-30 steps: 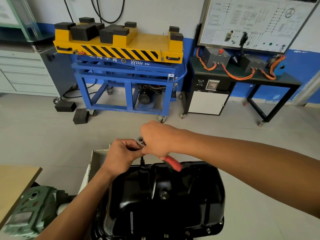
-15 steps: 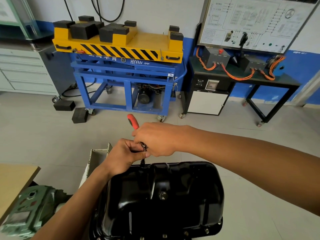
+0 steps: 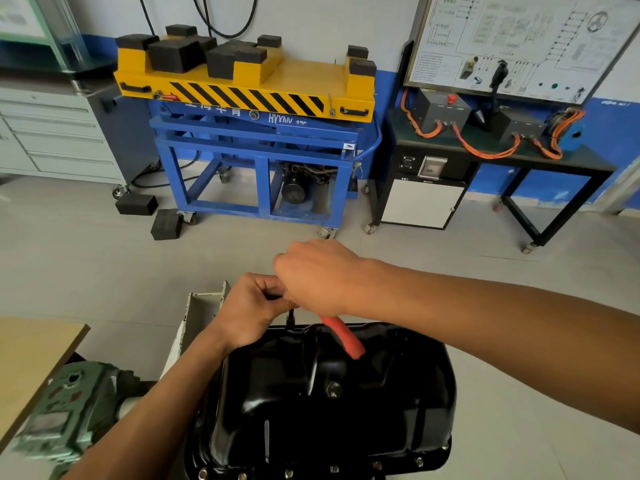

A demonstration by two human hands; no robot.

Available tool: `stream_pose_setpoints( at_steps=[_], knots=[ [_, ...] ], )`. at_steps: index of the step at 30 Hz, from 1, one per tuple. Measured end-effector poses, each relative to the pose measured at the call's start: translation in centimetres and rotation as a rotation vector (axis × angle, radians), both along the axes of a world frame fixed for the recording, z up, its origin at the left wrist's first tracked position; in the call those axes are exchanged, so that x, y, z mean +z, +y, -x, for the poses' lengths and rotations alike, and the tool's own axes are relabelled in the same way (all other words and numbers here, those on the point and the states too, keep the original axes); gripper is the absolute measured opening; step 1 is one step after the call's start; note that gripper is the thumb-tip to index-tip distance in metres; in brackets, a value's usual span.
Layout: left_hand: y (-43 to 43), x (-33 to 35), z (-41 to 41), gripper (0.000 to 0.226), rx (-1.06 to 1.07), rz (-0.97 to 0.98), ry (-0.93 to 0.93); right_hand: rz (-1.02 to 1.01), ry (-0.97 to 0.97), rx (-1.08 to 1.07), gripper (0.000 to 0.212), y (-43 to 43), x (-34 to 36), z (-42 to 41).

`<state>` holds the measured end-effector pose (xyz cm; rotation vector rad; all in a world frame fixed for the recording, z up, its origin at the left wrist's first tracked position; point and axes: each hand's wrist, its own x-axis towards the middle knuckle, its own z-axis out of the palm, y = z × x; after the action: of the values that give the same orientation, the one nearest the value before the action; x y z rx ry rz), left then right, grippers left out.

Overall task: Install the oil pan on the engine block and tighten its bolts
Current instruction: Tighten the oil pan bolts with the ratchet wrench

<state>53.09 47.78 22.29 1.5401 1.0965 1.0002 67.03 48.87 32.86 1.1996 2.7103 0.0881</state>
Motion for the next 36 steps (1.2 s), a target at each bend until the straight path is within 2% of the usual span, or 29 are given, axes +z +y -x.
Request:
stream_pose_setpoints(
  at_steps=[2, 5, 7, 9, 12, 15, 16, 20, 21, 23, 26, 30, 34, 36],
  knots=[
    [0.0, -0.2, 0.0, 0.041, 0.003, 0.001, 0.009, 0.032, -0.033, 0.019, 0.035, -0.1, 0.3, -0.3],
    [0.1, -0.3, 0.0, 0.007, -0.008, 0.022, 0.002, 0.005, -0.097, 0.037, 0.038, 0.1, 0.4, -0.6],
    [0.2, -0.4, 0.0, 0.015, -0.023, 0.039, -0.002, -0.033, -0.131, 0.05, 0.039, 0.5, 0.4, -0.7],
    [0.2, -0.4, -0.1, 0.013, -0.007, 0.044, -0.003, -0.047, -0.117, 0.069, 0.041, 1.2, 0.4, -1.1],
    [0.2, -0.3, -0.2, 0.012, 0.01, 0.057, 0.009, 0.013, -0.06, 0.142, 0.026, 2.5, 0.4, -1.7],
    [0.3, -0.4, -0.1, 0.014, 0.008, 0.046, 0.025, 0.161, 0.017, 0.246, 0.047, 3.3, -0.1, -2.3],
    [0.2, -0.4, -0.1, 0.014, 0.012, 0.041, 0.022, 0.189, 0.043, 0.252, 0.048, 3.4, -0.3, -2.5],
    [0.2, -0.3, -0.1, 0.013, 0.033, 0.041, 0.039, 0.2, 0.011, 0.194, 0.023, 4.0, -0.1, -2.9],
    [0.2, -0.3, -0.1, 0.013, 0.034, 0.041, 0.047, 0.172, -0.004, 0.163, 0.025, 4.0, 0.1, -2.9],
    [0.2, -0.4, -0.2, 0.012, 0.047, 0.041, 0.063, 0.114, -0.029, 0.104, 0.043, 3.7, 0.3, -2.9],
    [0.2, -0.5, -0.1, 0.004, 0.053, 0.038, 0.066, 0.164, 0.01, 0.021, 0.057, 2.8, -0.2, -2.5],
    [0.2, -0.6, 0.1, 0.006, 0.047, 0.036, 0.067, 0.297, 0.026, -0.11, 0.053, 1.9, 0.0, -1.7],
    [0.3, -0.5, 0.0, 0.012, 0.041, 0.037, 0.069, 0.18, -0.044, -0.067, 0.042, 2.2, 0.1, -1.5],
    [0.3, -0.5, 0.0, 0.011, 0.021, 0.036, 0.075, 0.17, -0.088, 0.011, 0.025, 2.9, 0.5, -1.8]
  ],
)
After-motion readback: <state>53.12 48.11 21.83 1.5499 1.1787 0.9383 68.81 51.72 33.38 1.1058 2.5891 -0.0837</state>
